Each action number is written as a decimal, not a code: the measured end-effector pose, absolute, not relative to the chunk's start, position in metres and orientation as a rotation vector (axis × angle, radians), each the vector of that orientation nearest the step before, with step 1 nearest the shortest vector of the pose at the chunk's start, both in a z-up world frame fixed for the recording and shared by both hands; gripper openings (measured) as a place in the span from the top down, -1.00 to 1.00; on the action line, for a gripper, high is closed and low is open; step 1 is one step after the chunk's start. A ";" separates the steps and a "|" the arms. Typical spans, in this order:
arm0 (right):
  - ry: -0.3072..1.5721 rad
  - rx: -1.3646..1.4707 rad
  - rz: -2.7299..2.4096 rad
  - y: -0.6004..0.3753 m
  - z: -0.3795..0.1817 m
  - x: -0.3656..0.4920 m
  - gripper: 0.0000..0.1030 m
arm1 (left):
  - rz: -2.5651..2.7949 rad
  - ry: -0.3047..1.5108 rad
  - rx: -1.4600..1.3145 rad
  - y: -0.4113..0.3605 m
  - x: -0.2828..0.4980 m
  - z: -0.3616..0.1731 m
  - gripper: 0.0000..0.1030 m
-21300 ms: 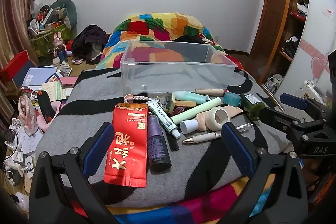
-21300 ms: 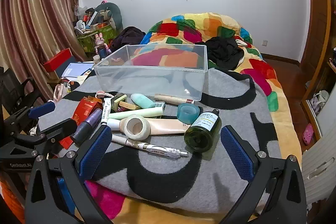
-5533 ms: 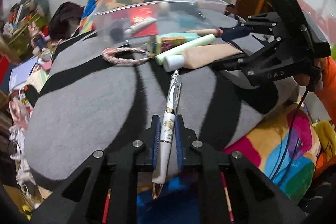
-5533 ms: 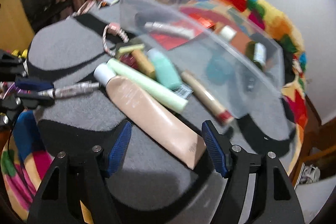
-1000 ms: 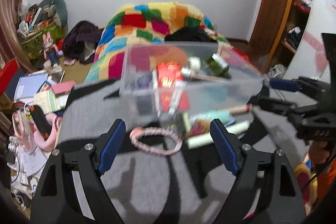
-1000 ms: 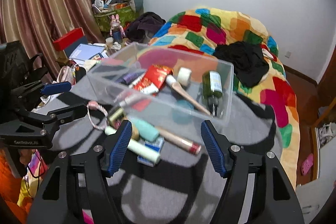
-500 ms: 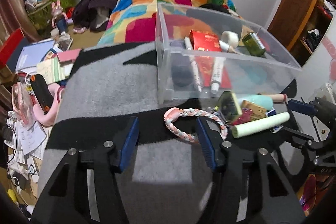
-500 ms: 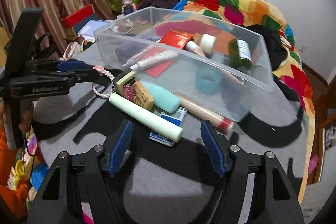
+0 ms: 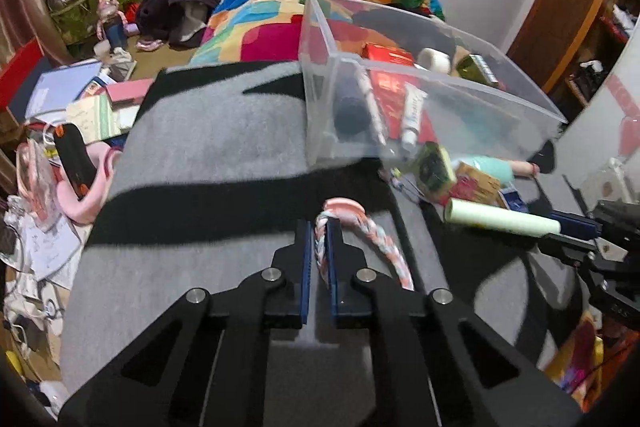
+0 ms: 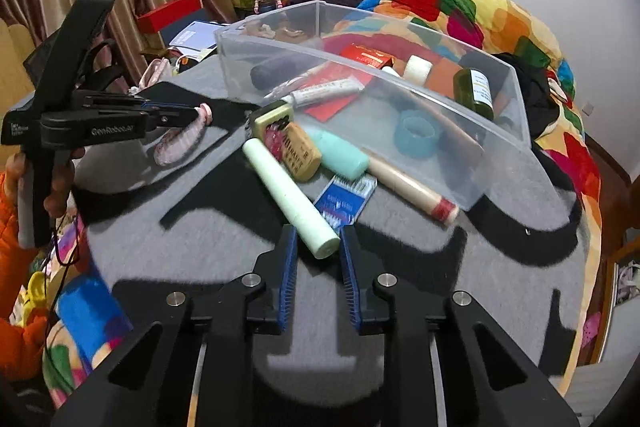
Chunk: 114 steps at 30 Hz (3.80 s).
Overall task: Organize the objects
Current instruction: 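Grasp the pink-white braided bracelet with the left tool while the right tool grasps the pale green tube, then lower the bracelet into the clear box with the left tool while the right tool drops the pale tube in, then grasp the small yellow box with the left tool while the right tool grasps the Max box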
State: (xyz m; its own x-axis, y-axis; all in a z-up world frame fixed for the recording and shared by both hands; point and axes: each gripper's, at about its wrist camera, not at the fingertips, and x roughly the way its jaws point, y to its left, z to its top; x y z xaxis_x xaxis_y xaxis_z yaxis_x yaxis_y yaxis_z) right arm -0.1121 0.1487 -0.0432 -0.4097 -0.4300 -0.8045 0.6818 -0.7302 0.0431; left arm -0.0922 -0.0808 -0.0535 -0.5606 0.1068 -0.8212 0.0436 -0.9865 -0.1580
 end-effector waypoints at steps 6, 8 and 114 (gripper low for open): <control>0.361 1.159 -2.079 0.164 -0.050 -0.094 0.69 | 2.704 -0.166 -1.430 -0.070 -0.067 -0.049 0.88; 0.376 1.155 -2.049 0.165 -0.050 -0.087 0.68 | 2.685 -0.128 -1.421 -0.066 -0.062 -0.048 0.88; 0.216 1.037 -2.376 0.155 0.010 -0.184 0.33 | 2.815 -0.134 -1.131 -0.026 -0.128 0.020 0.00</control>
